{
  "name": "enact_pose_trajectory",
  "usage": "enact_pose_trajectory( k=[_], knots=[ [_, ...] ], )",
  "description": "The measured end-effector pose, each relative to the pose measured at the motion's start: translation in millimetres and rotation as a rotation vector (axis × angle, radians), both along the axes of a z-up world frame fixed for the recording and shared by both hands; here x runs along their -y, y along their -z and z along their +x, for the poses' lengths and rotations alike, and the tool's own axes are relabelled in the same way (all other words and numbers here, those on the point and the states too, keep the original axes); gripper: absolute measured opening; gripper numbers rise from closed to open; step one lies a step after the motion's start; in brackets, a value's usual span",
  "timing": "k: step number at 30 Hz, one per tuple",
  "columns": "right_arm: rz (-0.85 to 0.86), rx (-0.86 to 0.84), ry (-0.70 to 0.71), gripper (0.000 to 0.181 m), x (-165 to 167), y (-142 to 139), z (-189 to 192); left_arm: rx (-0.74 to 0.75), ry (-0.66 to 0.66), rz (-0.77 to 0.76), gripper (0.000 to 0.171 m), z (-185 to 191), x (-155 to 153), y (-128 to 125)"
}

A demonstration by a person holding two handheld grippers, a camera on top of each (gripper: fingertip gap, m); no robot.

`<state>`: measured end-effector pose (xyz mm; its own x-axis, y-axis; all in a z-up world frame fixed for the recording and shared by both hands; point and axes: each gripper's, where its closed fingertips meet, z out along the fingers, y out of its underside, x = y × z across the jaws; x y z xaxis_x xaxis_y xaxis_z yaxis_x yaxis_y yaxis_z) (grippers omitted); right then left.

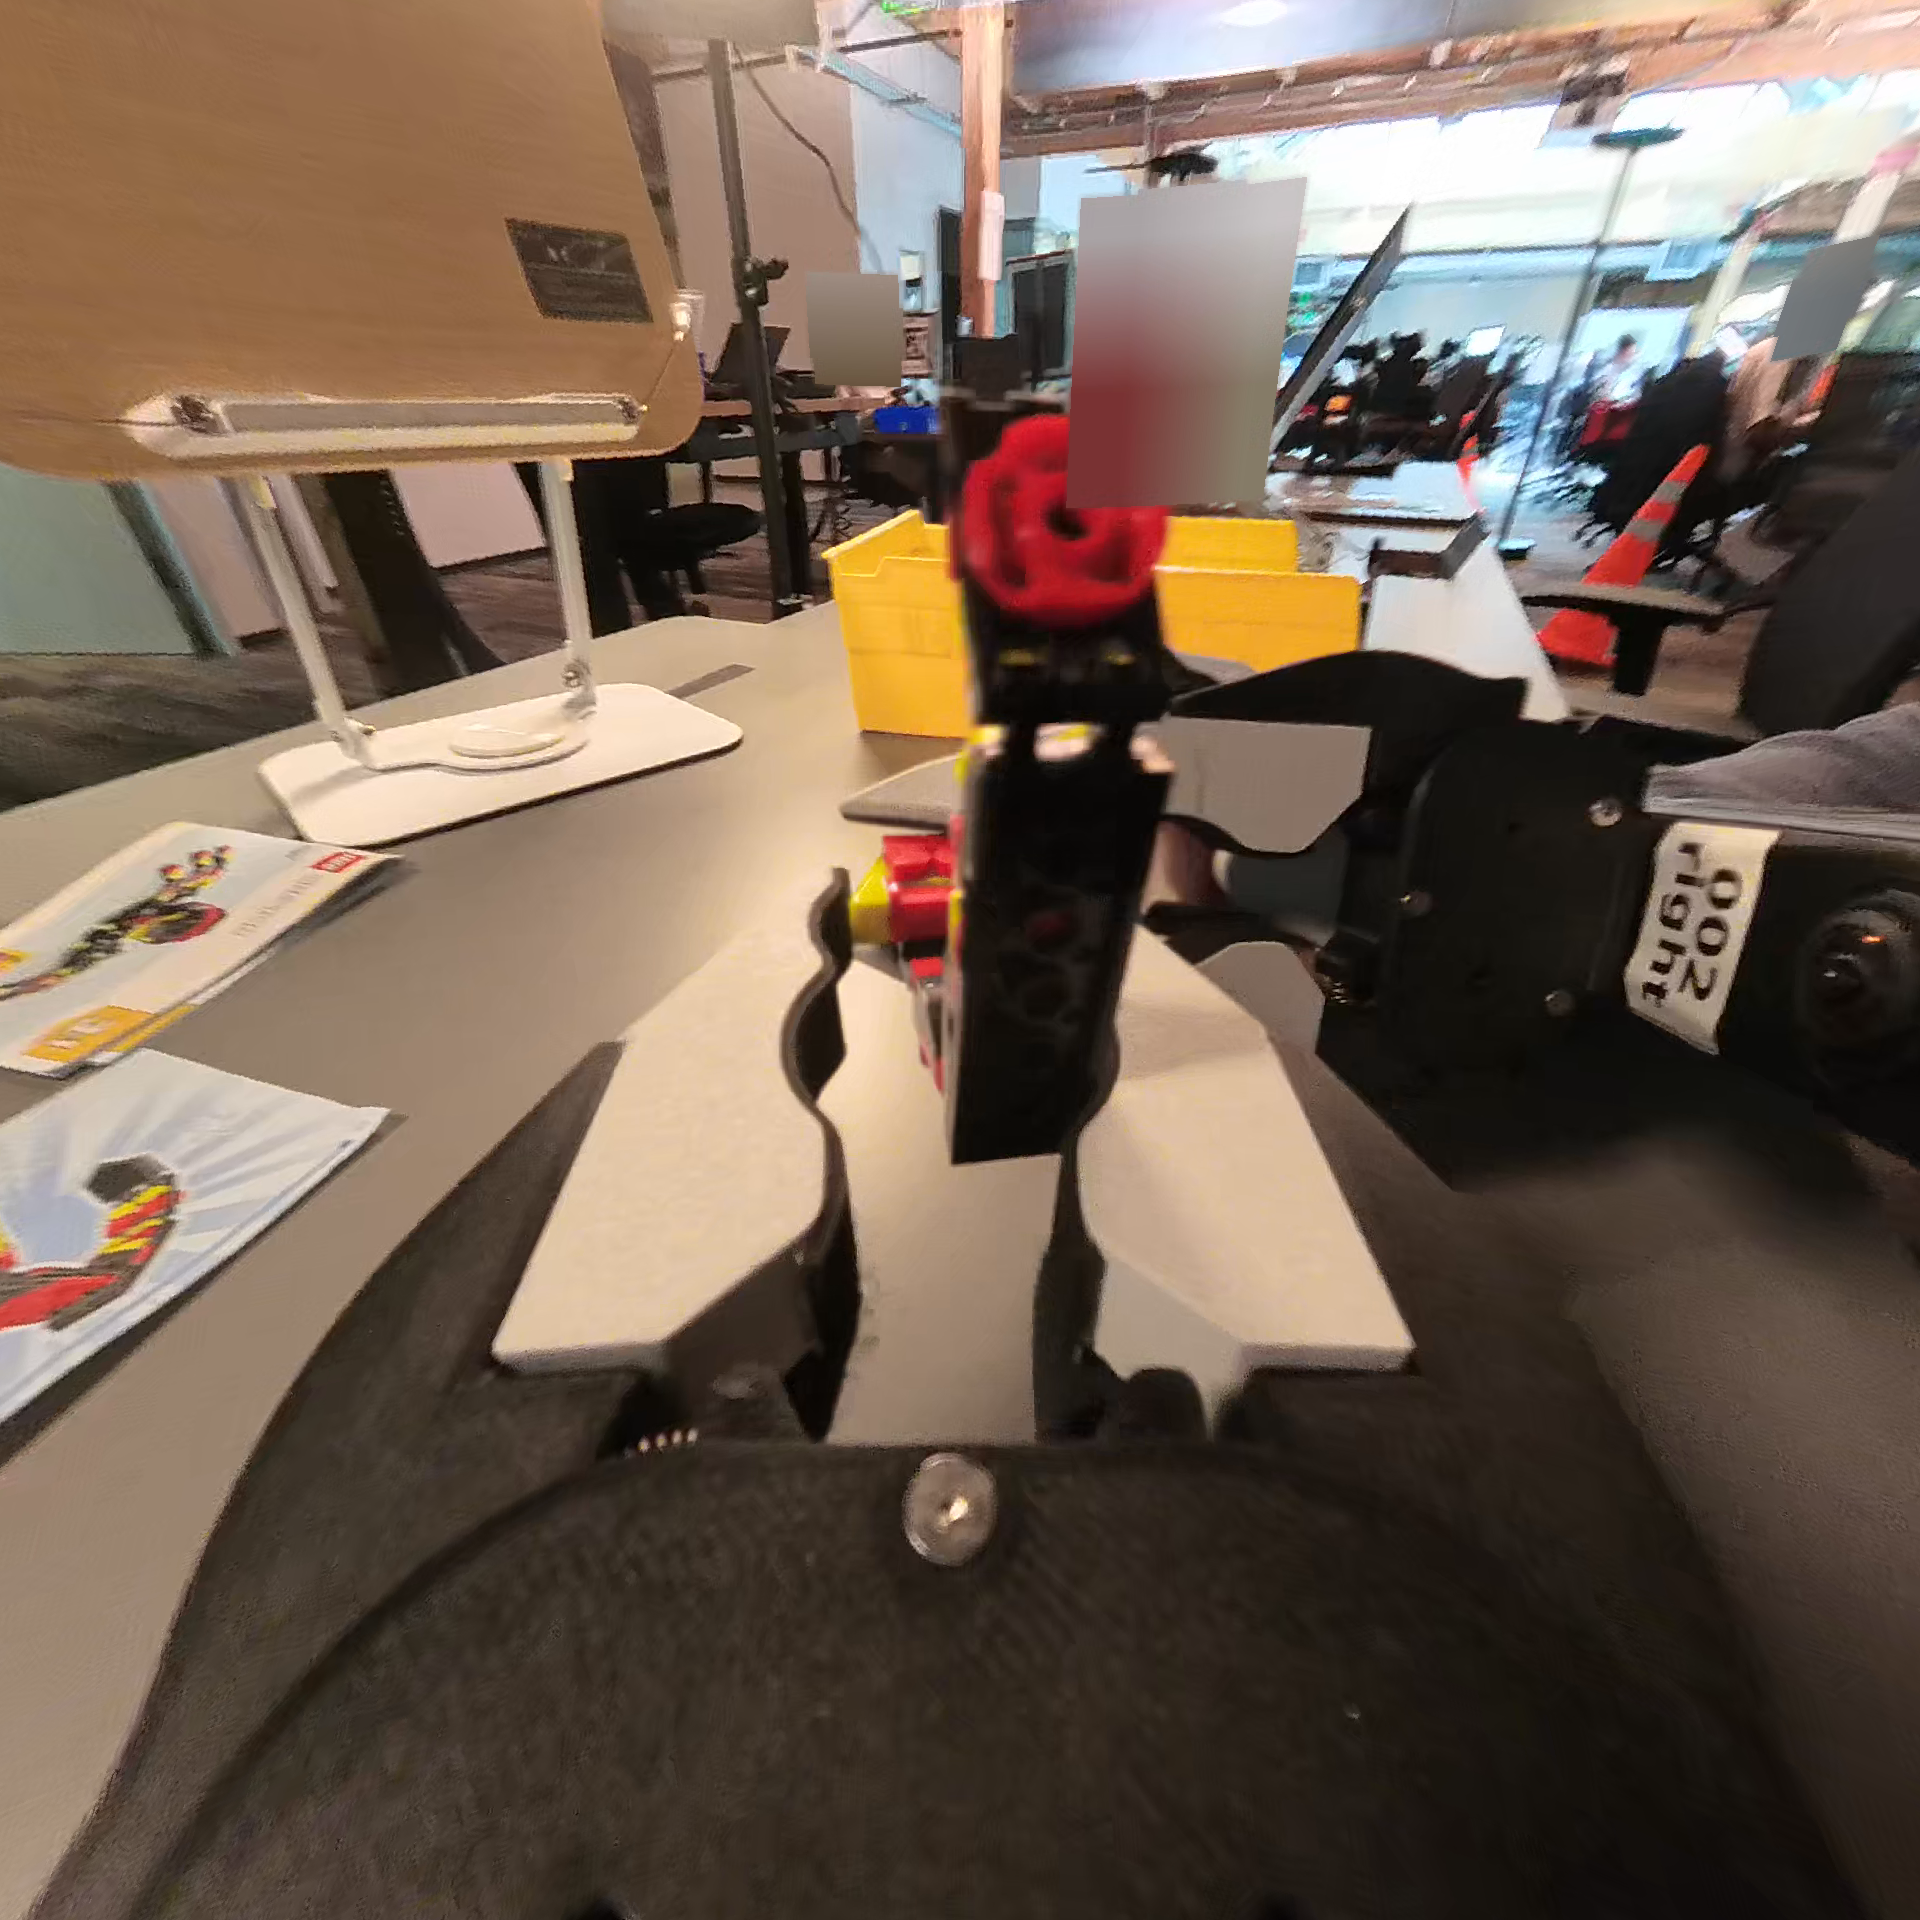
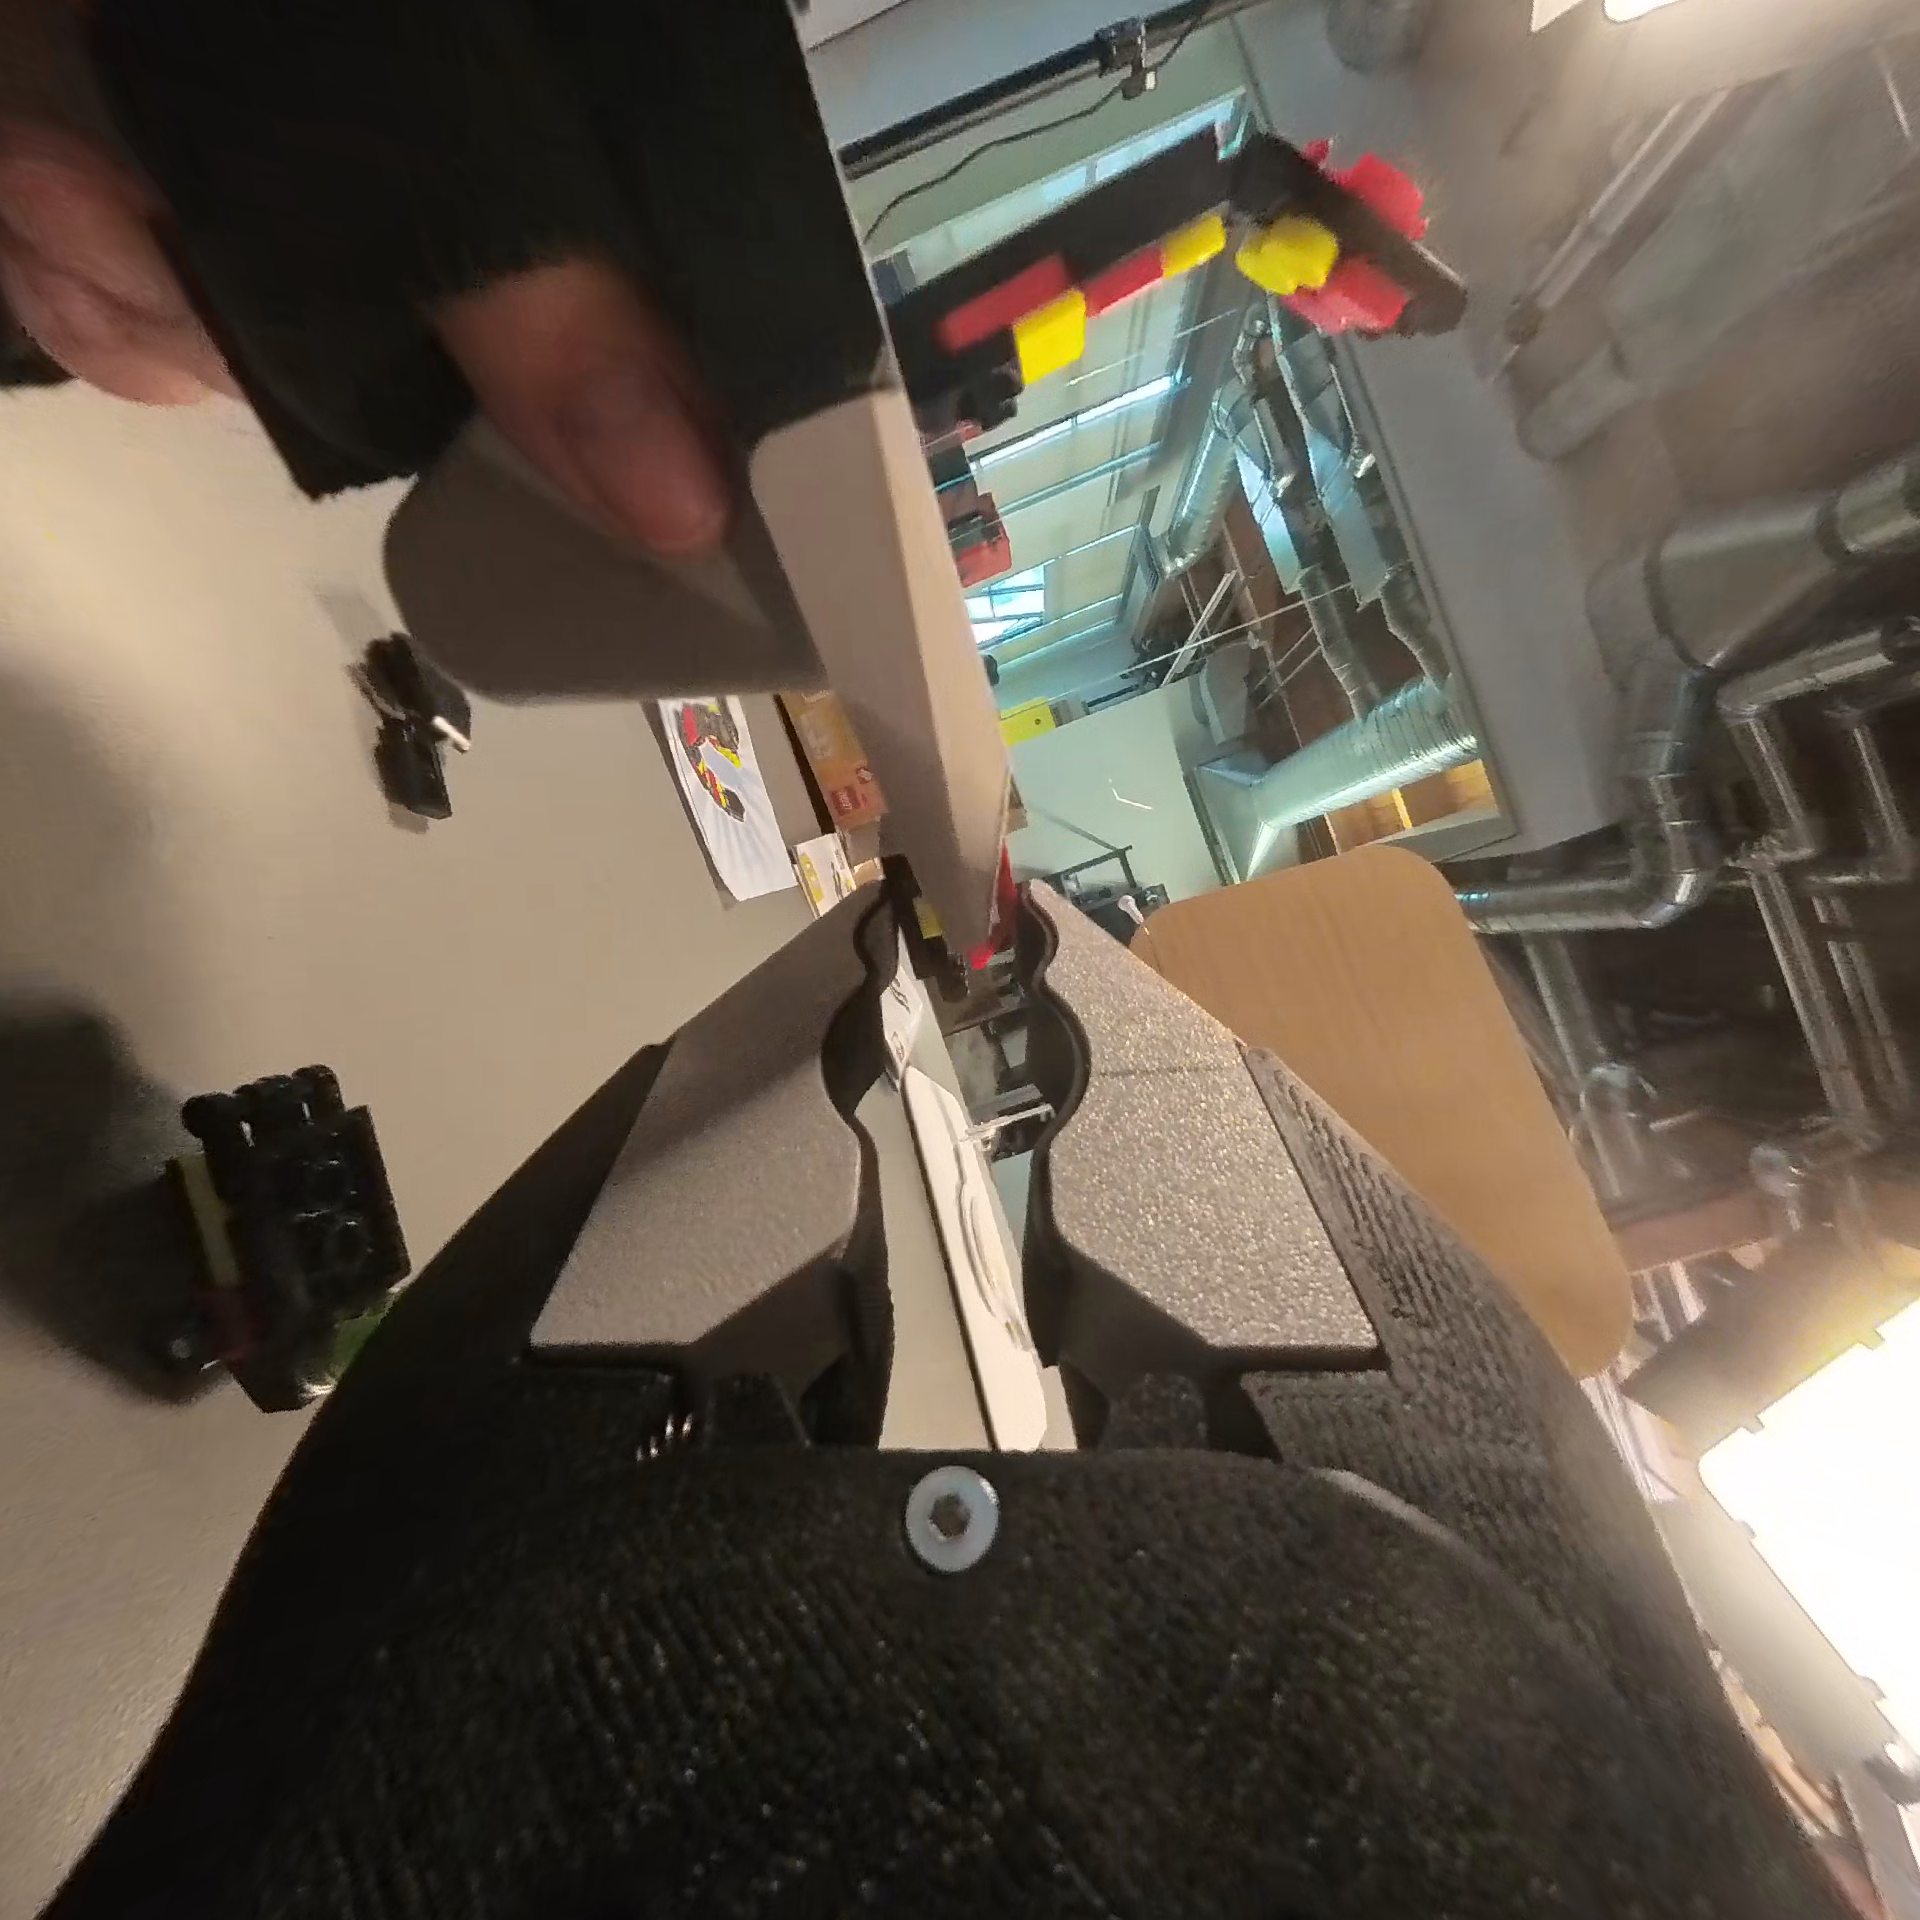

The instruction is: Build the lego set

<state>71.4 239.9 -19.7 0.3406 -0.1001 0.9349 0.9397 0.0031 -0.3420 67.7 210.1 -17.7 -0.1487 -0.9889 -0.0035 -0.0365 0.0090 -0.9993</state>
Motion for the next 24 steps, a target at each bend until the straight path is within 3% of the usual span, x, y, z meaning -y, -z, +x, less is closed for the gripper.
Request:
enact_pose_trajectory(
  k=[6, 7, 10, 11, 13, 15, 24],
  knots=[
    [-0.081, -0.178, -0.138, 0.032, 4, 1, 9, -0.002, -0.061, 0.028, 0.036, -8, -19, -6],
    [-0.148, -0.243, -0.187, 0.035, 6, 6, 12, -0.004, -0.060, 0.031, 0.036, -12, -23, -6],
    [-0.529, -0.450, -0.518, 0.036, 38, 42, -15, -0.015, 0.013, -0.007, 0.036, -19, -27, -6],
    [-0.648, -0.534, -0.558, 0.039, 47, 52, -19, -0.027, 0.024, -0.021, 0.036, -20, -28, -5],
    [-0.852, -0.670, -0.547, 0.054, 54, 69, -21, -0.048, 0.053, -0.018, 0.036, -21, -28, 0],
    [-0.966, -0.737, -0.525, 0.055, 57, 78, -21, -0.064, 0.061, -0.014, 0.036, -21, -28, 3],
    [-1.074, -0.724, -0.433, 0.017, 59, 94, -25, -0.118, 0.164, -0.066, 0.036, -19, -9, 10]
  ],
)
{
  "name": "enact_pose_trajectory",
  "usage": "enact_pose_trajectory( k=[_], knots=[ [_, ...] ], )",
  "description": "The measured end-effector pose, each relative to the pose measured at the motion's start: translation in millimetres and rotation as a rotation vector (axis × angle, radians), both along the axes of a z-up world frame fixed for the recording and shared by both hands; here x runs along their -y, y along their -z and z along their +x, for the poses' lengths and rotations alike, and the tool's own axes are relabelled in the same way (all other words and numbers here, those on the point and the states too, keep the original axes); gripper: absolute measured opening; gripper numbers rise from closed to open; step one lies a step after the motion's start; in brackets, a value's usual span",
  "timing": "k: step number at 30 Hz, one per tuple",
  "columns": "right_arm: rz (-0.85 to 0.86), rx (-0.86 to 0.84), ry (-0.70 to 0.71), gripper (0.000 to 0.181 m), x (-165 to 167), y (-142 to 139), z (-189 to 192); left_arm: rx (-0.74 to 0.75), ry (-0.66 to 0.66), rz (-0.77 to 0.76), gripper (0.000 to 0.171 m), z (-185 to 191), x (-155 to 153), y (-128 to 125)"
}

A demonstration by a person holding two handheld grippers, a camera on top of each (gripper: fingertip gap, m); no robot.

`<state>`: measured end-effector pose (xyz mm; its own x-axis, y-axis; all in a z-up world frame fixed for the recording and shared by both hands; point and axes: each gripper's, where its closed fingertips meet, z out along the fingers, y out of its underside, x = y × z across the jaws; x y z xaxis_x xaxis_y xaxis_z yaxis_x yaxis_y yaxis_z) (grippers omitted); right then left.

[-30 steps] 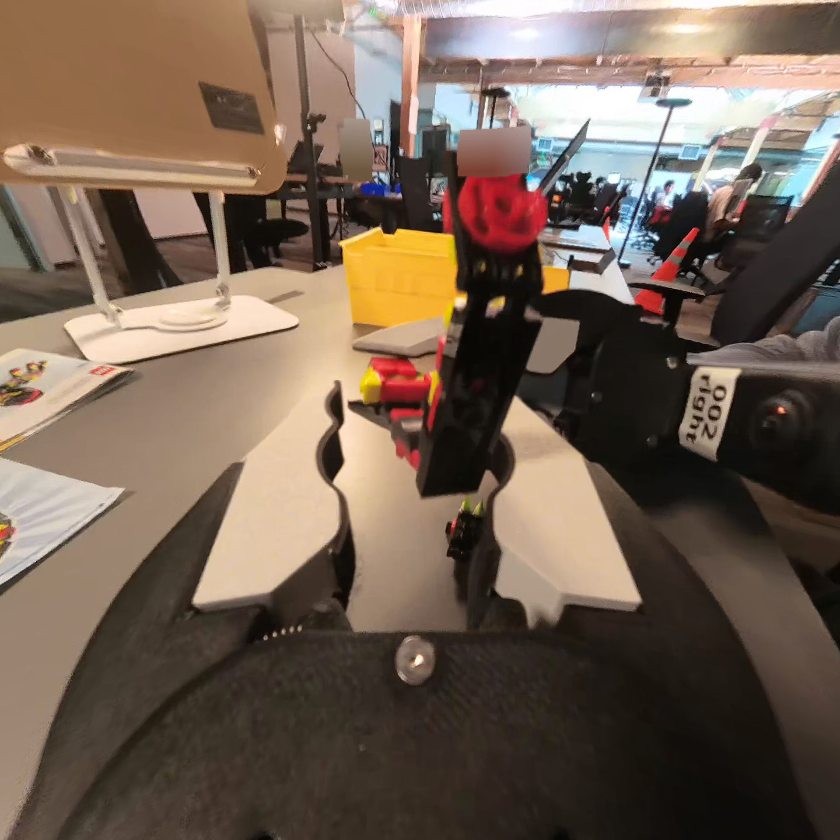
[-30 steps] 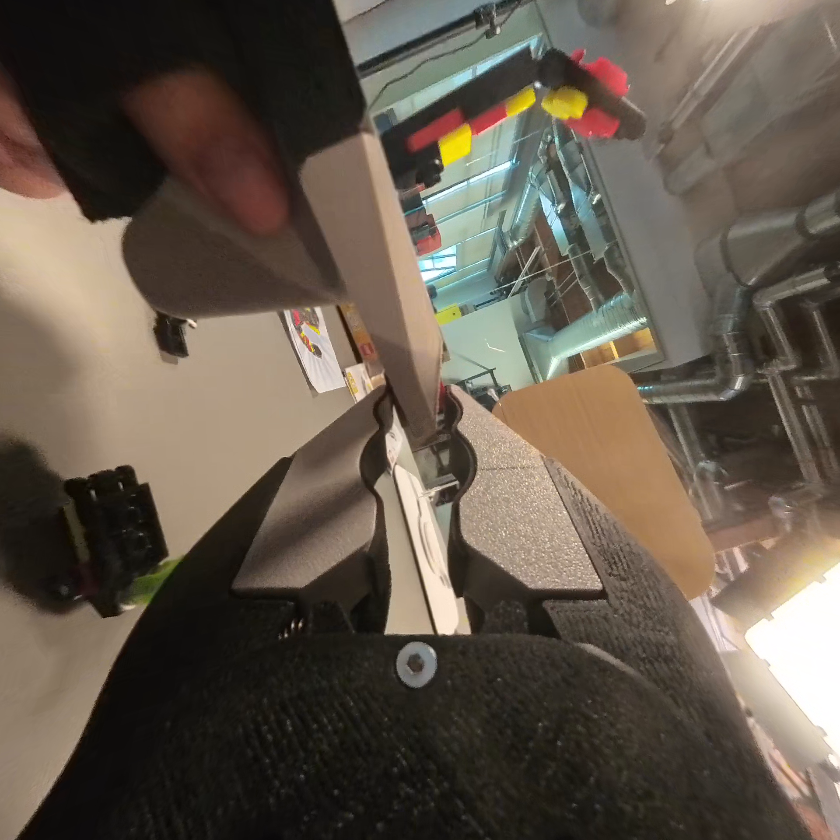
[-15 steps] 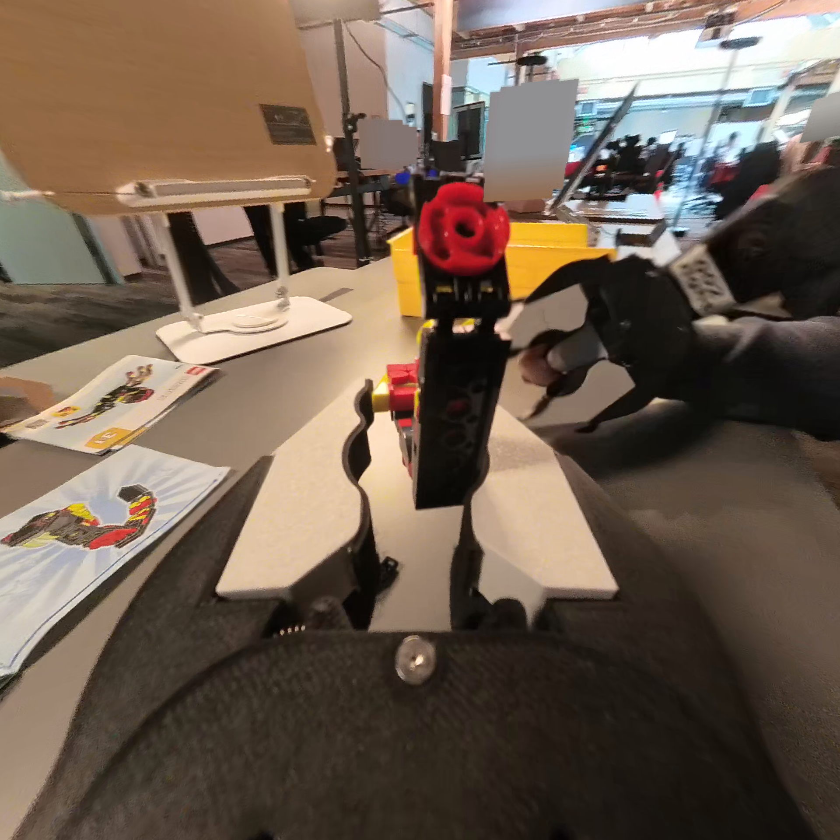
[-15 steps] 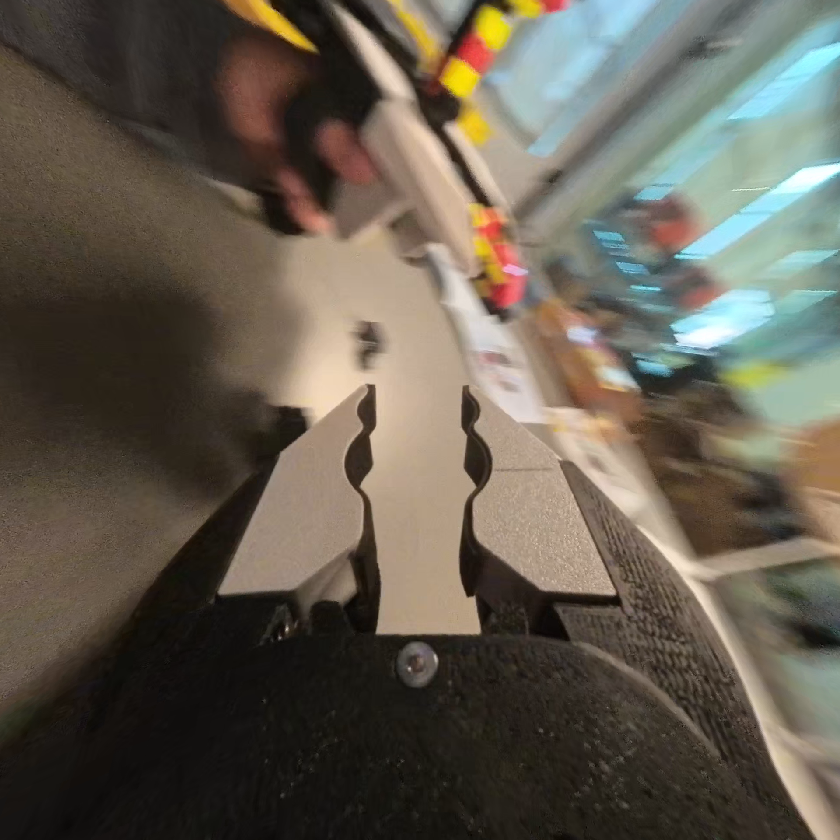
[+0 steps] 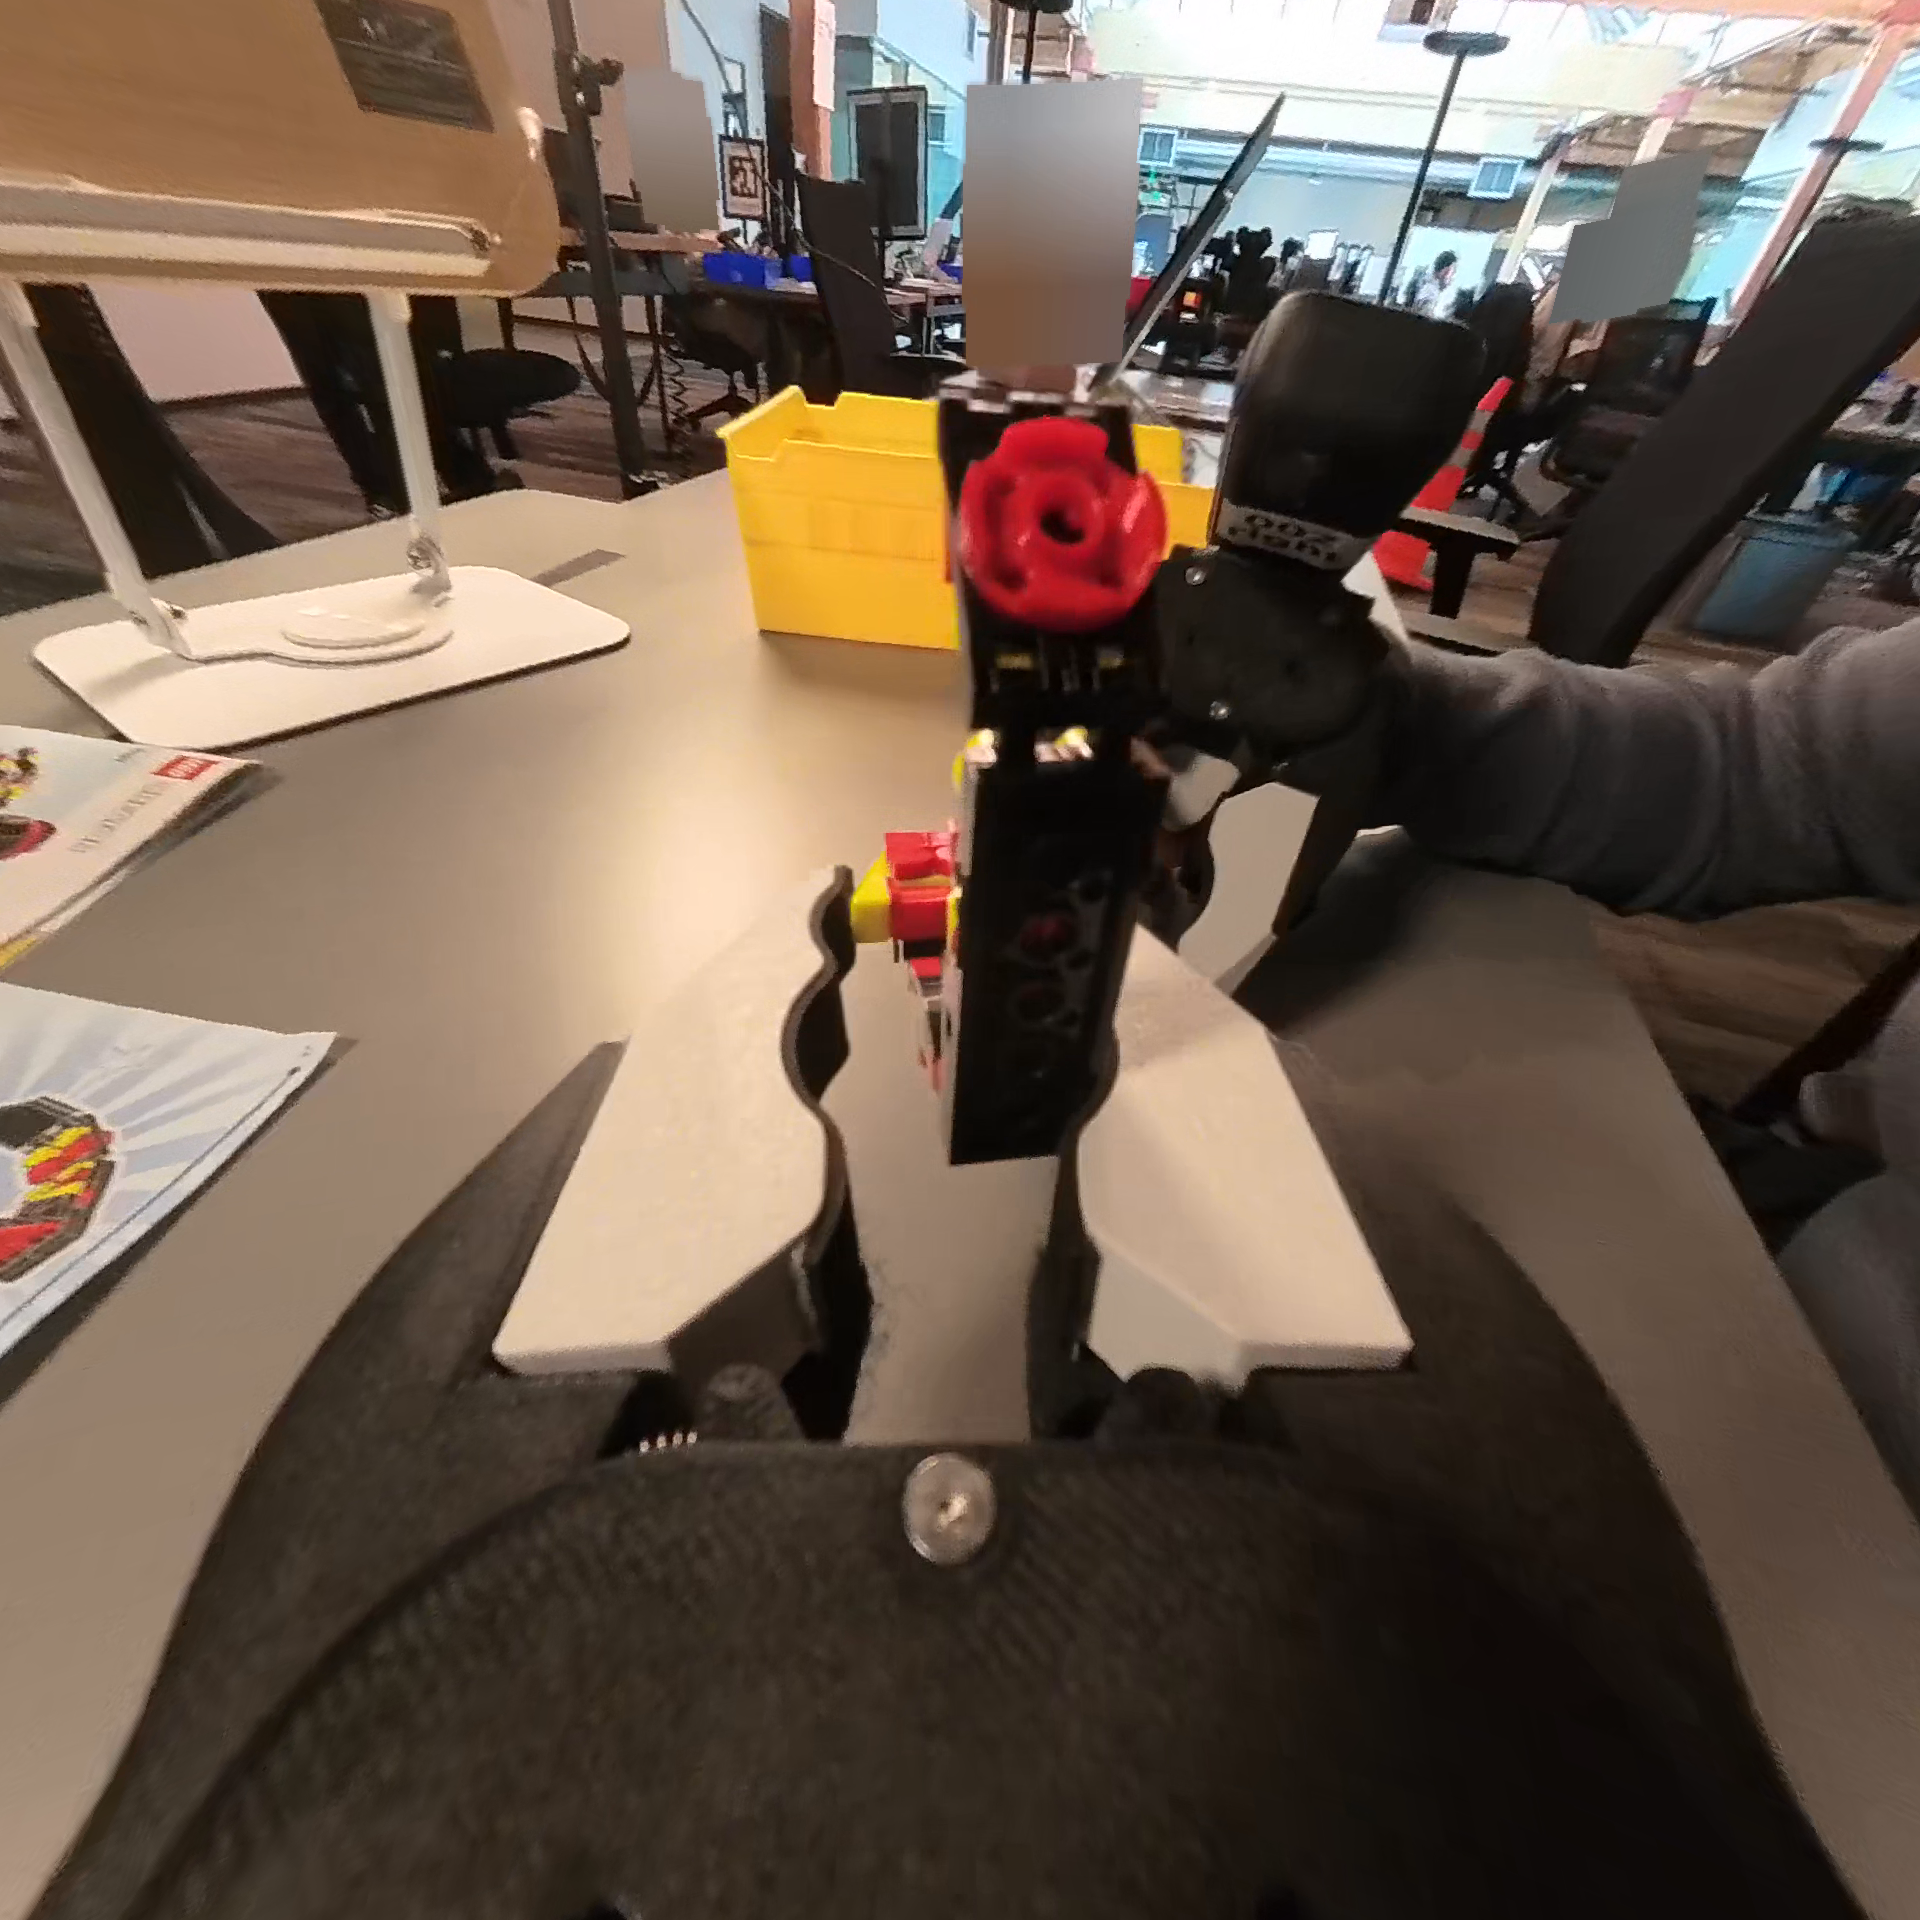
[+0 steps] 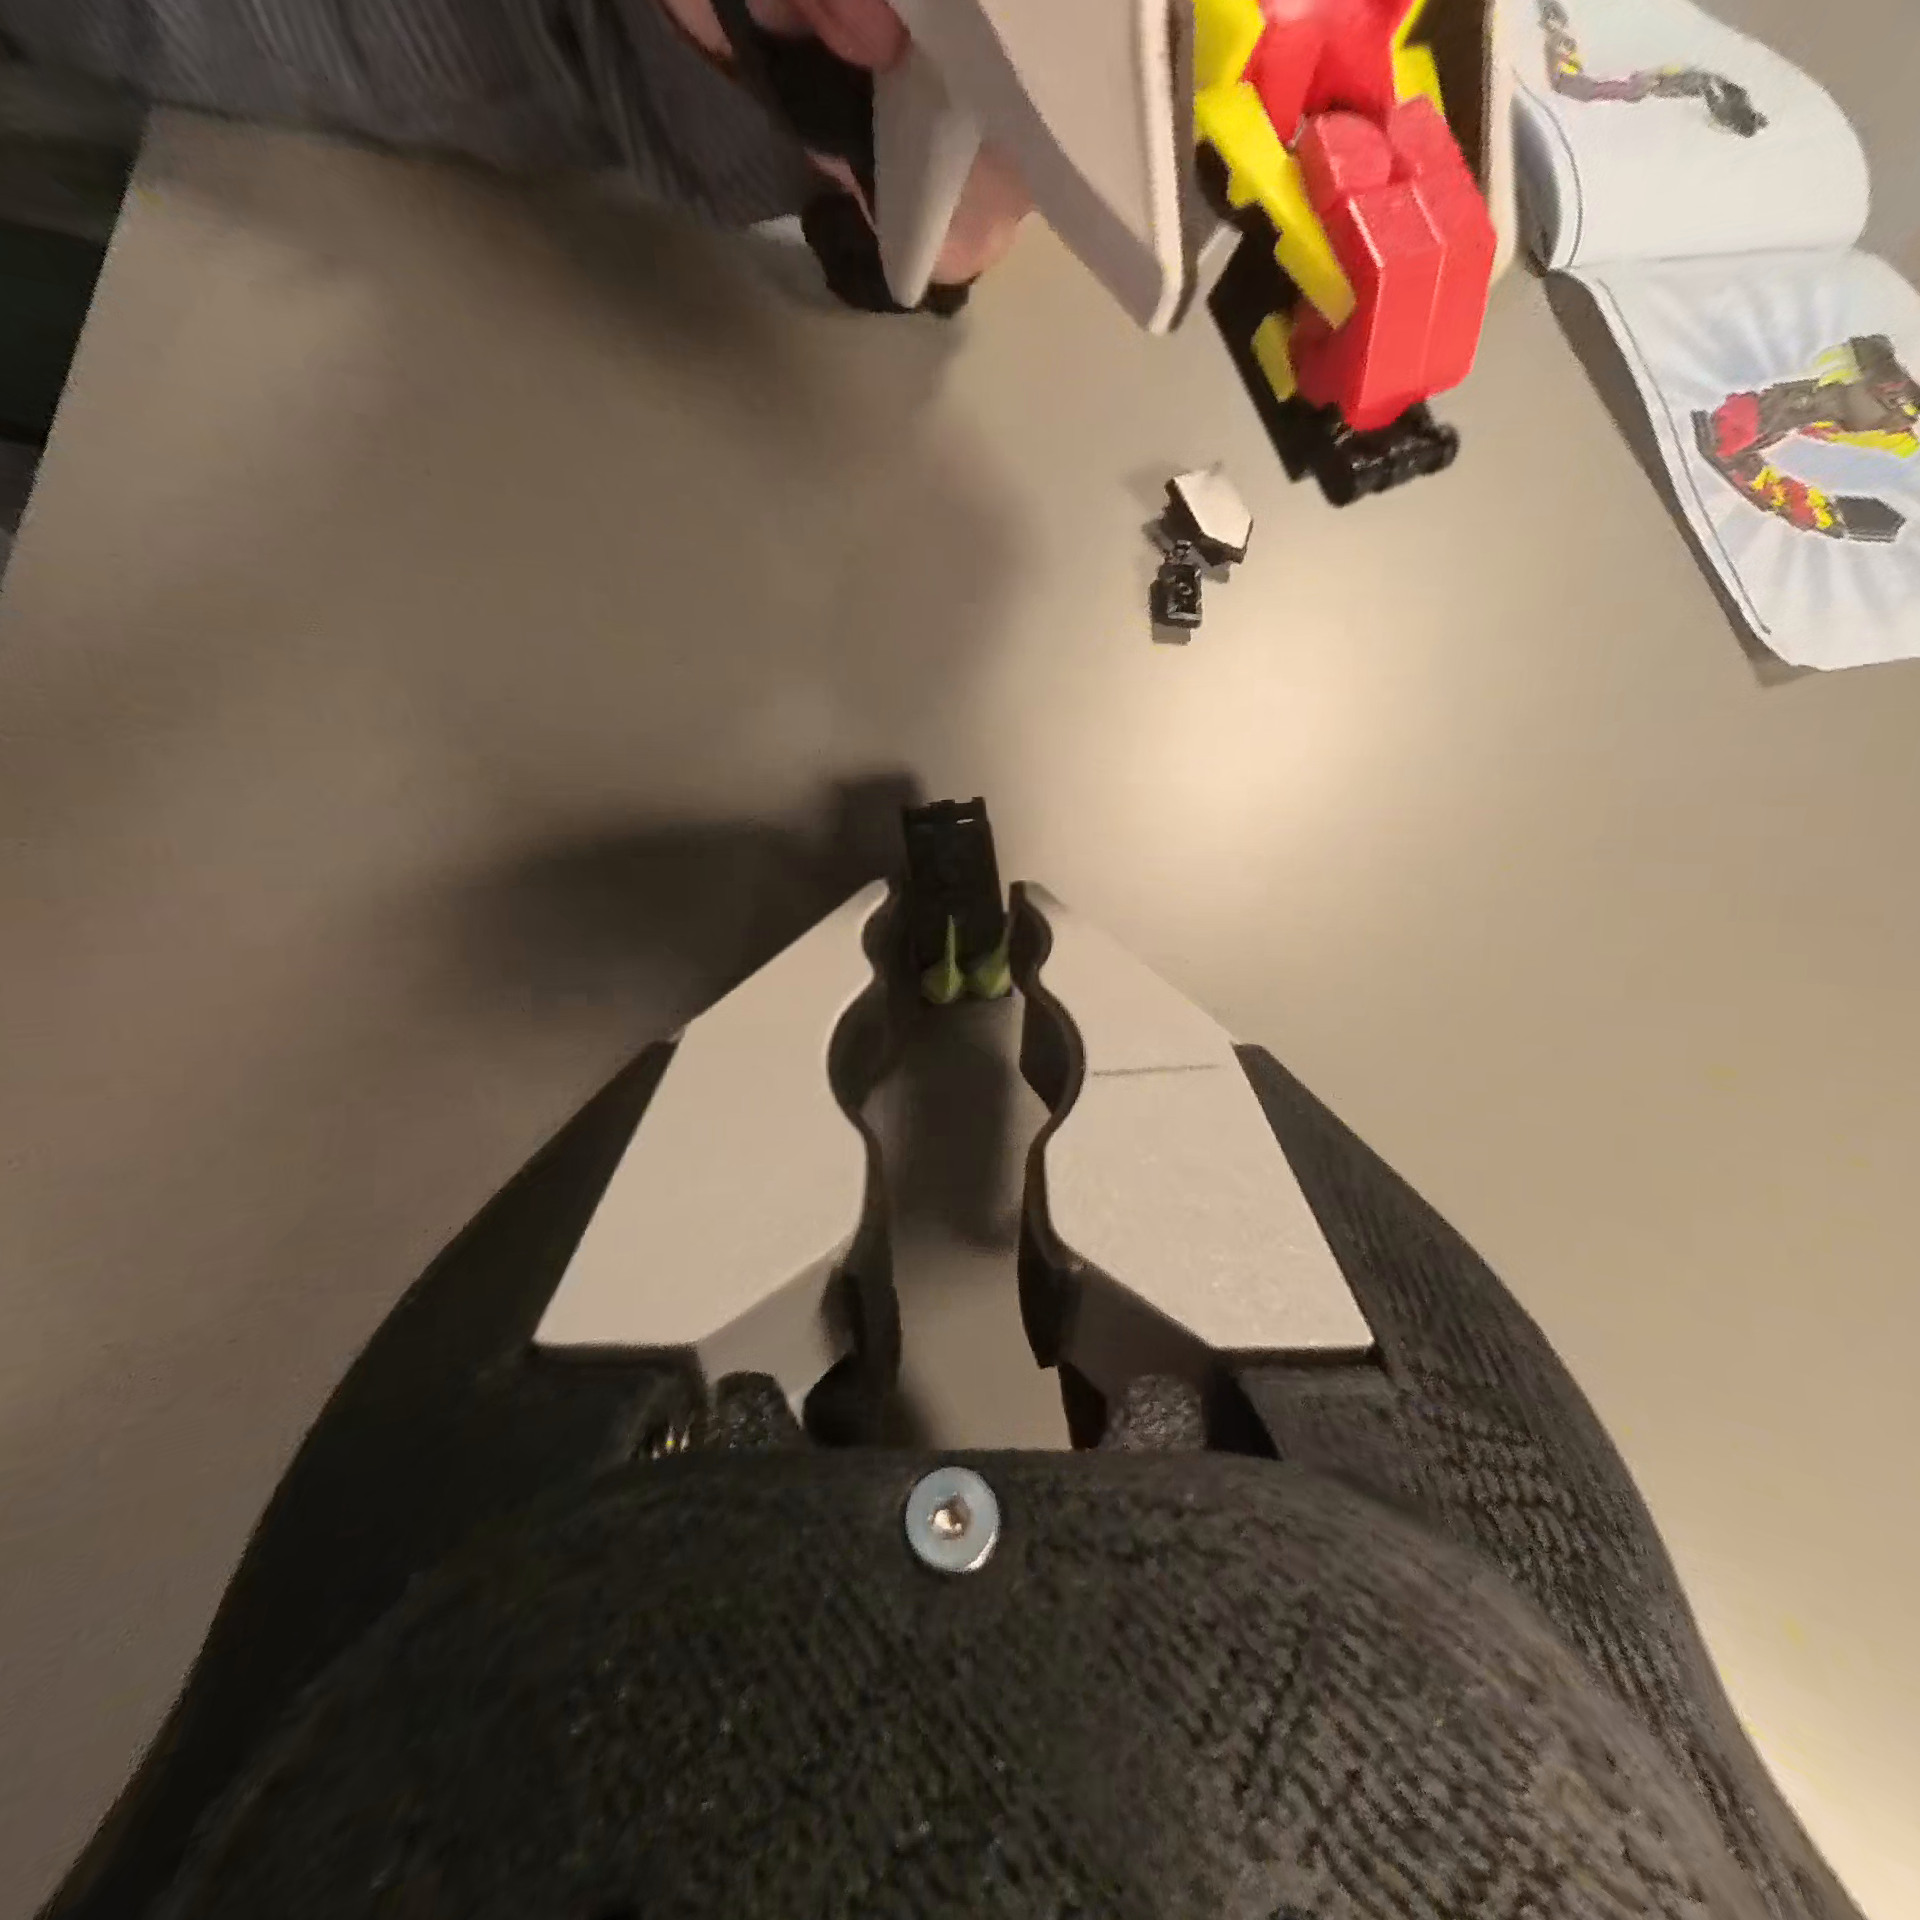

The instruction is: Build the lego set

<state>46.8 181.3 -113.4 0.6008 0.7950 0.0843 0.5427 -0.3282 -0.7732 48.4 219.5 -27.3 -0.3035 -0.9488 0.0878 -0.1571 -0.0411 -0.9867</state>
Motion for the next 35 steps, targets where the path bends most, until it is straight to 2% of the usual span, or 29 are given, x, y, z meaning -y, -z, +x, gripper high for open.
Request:
enact_pose_trajectory(
  k=[3, 6, 8, 12, 19, 23, 27, 31, 35],
  knots=[
    [0.071, 0.015, 0.032, 0.016, -7, -10, 4, -0.016, 0.036, -0.083, 0.035, -1, 3, -1],
    [0.271, 0.008, 0.099, 0.014, -20, -41, 12, 0.010, 0.097, -0.220, 0.036, -5, 5, -10],
    [0.490, 0.030, 0.152, 0.015, -29, -70, 19, 0.051, 0.137, -0.320, 0.036, -9, 5, -21],
    [0.914, 0.301, 0.209, 0.015, -31, -108, 29, 0.092, 0.162, -0.484, 0.035, -12, -2, -33],
    [1.279, 0.729, 0.172, 0.015, -24, -122, 25, 0.078, 0.254, -0.733, 0.035, -12, 5, -40],
    [1.389, 0.921, 0.140, 0.014, -20, -124, 21, 0.064, 0.277, -0.835, 0.035, -11, 5, -40],
    [1.436, 1.017, 0.107, 0.014, -19, -122, 14, 0.044, 0.303, -0.891, 0.034, -10, 8, -39],
    [1.464, 1.088, 0.083, 0.014, -19, -119, 11, 0.031, 0.308, -0.923, 0.034, -9, 8, -37],
    [1.447, 1.073, 0.101, 0.014, -20, -119, 13, 0.023, 0.309, -0.934, 0.034, -9, 6, -36]
  ],
)
